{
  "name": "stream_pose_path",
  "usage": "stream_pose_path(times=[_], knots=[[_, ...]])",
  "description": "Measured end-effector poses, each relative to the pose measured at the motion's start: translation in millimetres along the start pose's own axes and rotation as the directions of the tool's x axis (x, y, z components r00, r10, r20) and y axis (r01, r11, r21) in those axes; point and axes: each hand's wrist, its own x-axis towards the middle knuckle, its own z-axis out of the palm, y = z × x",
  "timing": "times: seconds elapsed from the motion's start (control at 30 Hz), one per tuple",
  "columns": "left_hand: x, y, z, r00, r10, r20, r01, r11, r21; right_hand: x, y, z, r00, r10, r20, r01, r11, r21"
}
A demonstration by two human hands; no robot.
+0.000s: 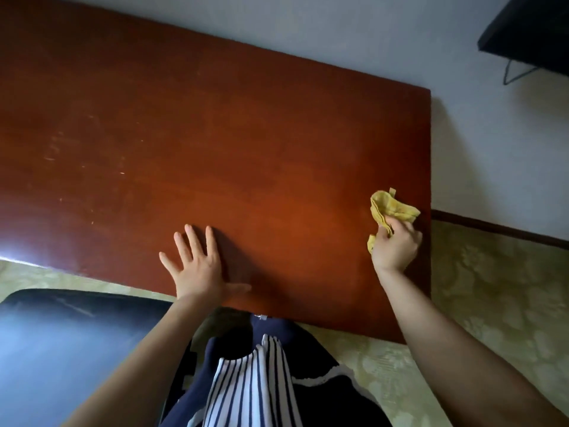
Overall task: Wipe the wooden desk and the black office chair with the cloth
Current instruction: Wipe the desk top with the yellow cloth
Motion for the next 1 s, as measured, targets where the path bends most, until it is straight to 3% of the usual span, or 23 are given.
stream_pose_path(times=[0.1,0.23,0.4,0.53,0.77,1.0], knots=[[1.4,2.5,-2.3,1.000,0.007,-0.003,-0.007,1.000,-0.013,40.3,-45.7,23.3,0.980,-0.140,0.142,0.146,0.989,-0.032],[5.2,-0.6,-4.9,0.999,0.037,-0.022,-0.039,0.995,-0.093,61.7,-117.7,61.0,0.897,-0.305,0.320,0.336,0.941,-0.045],[1.1,-19.4,-6.4,0.994,0.034,-0.100,-0.065,0.944,-0.323,21.8,-185.7,101.5,0.678,-0.530,0.509,0.598,0.800,0.036],[-3.9,-38.7,-3.6,0.984,-0.054,-0.171,-0.008,0.941,-0.340,-35.0,-202.8,112.8,0.524,-0.651,0.549,0.709,0.690,0.142],[-5.2,-104.1,-0.1,0.946,-0.282,-0.159,0.214,0.913,-0.347,-115.0,-178.5,101.2,0.211,-0.801,0.561,0.784,0.482,0.392],[2.0,-184.2,-4.2,0.921,-0.376,-0.099,0.307,0.859,-0.411,-181.9,-139.3,76.7,0.137,-0.878,0.458,0.785,0.379,0.490]])
